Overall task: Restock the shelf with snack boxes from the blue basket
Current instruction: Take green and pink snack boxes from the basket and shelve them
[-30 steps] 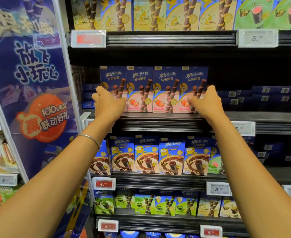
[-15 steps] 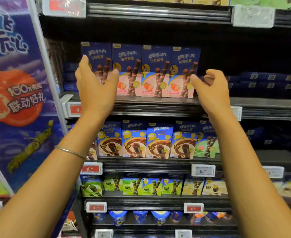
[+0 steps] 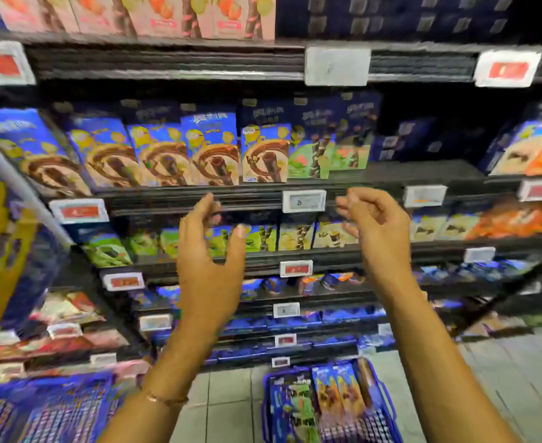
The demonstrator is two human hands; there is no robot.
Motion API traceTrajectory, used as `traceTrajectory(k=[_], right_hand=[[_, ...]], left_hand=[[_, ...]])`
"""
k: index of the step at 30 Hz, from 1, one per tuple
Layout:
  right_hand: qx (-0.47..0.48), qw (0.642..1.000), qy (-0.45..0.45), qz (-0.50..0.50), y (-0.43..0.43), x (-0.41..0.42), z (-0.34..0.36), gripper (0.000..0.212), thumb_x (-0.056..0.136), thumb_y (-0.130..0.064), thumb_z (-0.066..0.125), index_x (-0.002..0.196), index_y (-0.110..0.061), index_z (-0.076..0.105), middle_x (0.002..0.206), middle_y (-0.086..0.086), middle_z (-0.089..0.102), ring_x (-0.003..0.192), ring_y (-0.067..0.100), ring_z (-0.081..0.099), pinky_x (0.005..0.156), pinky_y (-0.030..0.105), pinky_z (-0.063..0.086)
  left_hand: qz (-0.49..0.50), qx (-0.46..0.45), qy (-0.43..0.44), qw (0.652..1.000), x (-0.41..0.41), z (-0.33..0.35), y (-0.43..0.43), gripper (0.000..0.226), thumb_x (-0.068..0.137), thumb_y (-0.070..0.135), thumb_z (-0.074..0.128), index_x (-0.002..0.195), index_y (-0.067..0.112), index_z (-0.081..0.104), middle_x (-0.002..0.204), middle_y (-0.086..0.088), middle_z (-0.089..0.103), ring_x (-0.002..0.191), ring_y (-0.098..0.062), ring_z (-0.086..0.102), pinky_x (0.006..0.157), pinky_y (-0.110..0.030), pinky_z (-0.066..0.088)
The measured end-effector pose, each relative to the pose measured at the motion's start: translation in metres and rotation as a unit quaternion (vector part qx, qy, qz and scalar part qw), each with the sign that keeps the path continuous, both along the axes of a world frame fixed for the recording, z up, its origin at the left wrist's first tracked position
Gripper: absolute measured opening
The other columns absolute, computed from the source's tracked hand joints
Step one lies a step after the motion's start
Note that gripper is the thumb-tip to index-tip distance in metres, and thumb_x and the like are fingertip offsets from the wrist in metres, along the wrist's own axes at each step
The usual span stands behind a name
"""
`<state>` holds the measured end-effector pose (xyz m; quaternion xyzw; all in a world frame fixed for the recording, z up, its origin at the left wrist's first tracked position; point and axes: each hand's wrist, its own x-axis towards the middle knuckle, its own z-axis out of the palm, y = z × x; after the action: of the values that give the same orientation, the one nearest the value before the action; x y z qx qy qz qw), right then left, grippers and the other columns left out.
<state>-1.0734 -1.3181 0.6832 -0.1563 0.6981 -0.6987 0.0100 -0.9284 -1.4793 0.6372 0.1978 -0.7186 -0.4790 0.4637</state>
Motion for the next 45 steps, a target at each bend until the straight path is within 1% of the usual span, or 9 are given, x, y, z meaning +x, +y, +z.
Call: traceTrajectory(k=[4, 11, 18, 22, 26, 30, 34, 39, 45], right_hand=[[0.092, 0.989, -0.103, 0.043, 0.084, 0.002, -0.085, 0.004, 0.096, -0.011, 0.065, 0.095, -0.014, 0.067, 0.097, 0.013, 0.074, 0.098, 0.032, 0.071, 0.087, 0.039, 0.052], [0.225, 0.927, -0.297, 0.048, 0.218, 0.018, -0.231, 0.020, 0.096, -0.027, 0.065, 0.097, -0.008, 0.069, 0.099, 0.015, 0.075, 0.098, 0.034, 0.071, 0.096, 0.056, 0.053], [0.265, 0.878, -0.396, 0.052, 0.234, 0.043, -0.368, 0.012, 0.097, -0.022, 0.061, 0.095, -0.018, 0.072, 0.095, 0.004, 0.074, 0.092, 0.025, 0.069, 0.093, 0.047, 0.054], [0.285, 0.869, -0.388, 0.117, 0.208, 0.041, -0.472, 0.008, 0.099, -0.023, 0.057, 0.100, -0.022, 0.065, 0.093, 0.001, 0.066, 0.083, 0.017, 0.061, 0.077, 0.035, 0.049], [0.283, 0.870, -0.377, 0.144, 0.169, 0.019, -0.586, 0.012, 0.101, -0.020, 0.058, 0.096, -0.014, 0.067, 0.082, 0.002, 0.061, 0.067, 0.015, 0.053, 0.059, 0.019, 0.042], [0.251, 0.900, -0.331, 0.132, 0.144, -0.001, -0.690, 0.027, 0.100, -0.011, 0.058, 0.104, 0.015, 0.061, 0.097, 0.022, 0.061, 0.087, 0.023, 0.054, 0.076, 0.028, 0.043], [0.233, 0.917, -0.282, 0.158, 0.132, -0.012, -0.761, 0.019, 0.099, -0.023, 0.061, 0.081, -0.017, 0.063, 0.085, 0.003, 0.064, 0.081, 0.019, 0.059, 0.077, 0.039, 0.047], [0.271, 0.938, -0.096, 0.192, 0.112, -0.027, -0.802, 0.033, 0.093, -0.034, 0.069, 0.120, -0.016, 0.061, 0.114, -0.003, 0.063, 0.104, 0.014, 0.061, 0.084, 0.024, 0.048], [0.456, 0.840, 0.027, 0.293, 0.085, -0.042, -0.804, 0.062, 0.091, -0.045, 0.067, 0.143, -0.017, 0.046, 0.143, 0.010, 0.051, 0.137, 0.038, 0.037, 0.106, 0.047, 0.039]], left_hand=[[-0.040, 0.143, -0.094, 0.984, 0.002, -0.087, 0.077, 0.037, 0.101, 0.034, 0.068, 0.135, 0.026, 0.055, 0.115, 0.006, 0.069, 0.099, -0.001, 0.066, 0.093, -0.025, 0.051], [-0.062, 0.297, -0.291, 0.907, 0.012, -0.210, 0.188, 0.004, 0.107, 0.033, 0.060, 0.109, 0.035, 0.064, 0.116, -0.002, 0.072, 0.113, -0.028, 0.071, 0.100, -0.053, 0.056], [-0.055, 0.393, -0.387, 0.832, 0.017, -0.328, 0.230, 0.025, 0.109, 0.038, 0.057, 0.110, 0.018, 0.072, 0.112, -0.007, 0.077, 0.108, -0.031, 0.075, 0.101, -0.055, 0.057], [-0.009, 0.501, -0.372, 0.781, 0.002, -0.420, 0.226, 0.035, 0.108, 0.045, 0.054, 0.101, 0.016, 0.074, 0.106, -0.011, 0.079, 0.109, -0.038, 0.075, 0.104, -0.057, 0.055], [0.018, 0.625, -0.301, 0.720, -0.008, -0.530, 0.216, 0.062, 0.107, 0.059, 0.044, 0.142, 0.012, 0.063, 0.139, -0.017, 0.069, 0.127, -0.039, 0.066, 0.115, -0.057, 0.046], [0.000, 0.674, -0.226, 0.703, -0.016, -0.626, 0.211, 0.061, 0.106, 0.066, 0.036, 0.123, 0.017, 0.067, 0.125, -0.010, 0.069, 0.124, -0.033, 0.065, 0.100, -0.043, 0.044], [0.021, 0.674, -0.190, 0.714, -0.026, -0.684, 0.211, 0.057, 0.102, 0.073, 0.038, 0.104, 0.022, 0.064, 0.105, -0.004, 0.070, 0.091, -0.022, 0.063, 0.071, -0.033, 0.045], [0.040, 0.647, -0.176, 0.741, -0.025, -0.720, 0.228, 0.058, 0.103, 0.074, 0.033, 0.099, 0.023, 0.061, 0.113, -0.004, 0.077, 0.106, -0.023, 0.073, 0.085, -0.040, 0.051], [0.064, 0.641, -0.150, 0.750, -0.025, -0.700, 0.234, 0.061, 0.104, 0.075, 0.027, 0.102, 0.024, 0.060, 0.107, -0.004, 0.073, 0.109, -0.026, 0.071, 0.078, -0.037, 0.051]])
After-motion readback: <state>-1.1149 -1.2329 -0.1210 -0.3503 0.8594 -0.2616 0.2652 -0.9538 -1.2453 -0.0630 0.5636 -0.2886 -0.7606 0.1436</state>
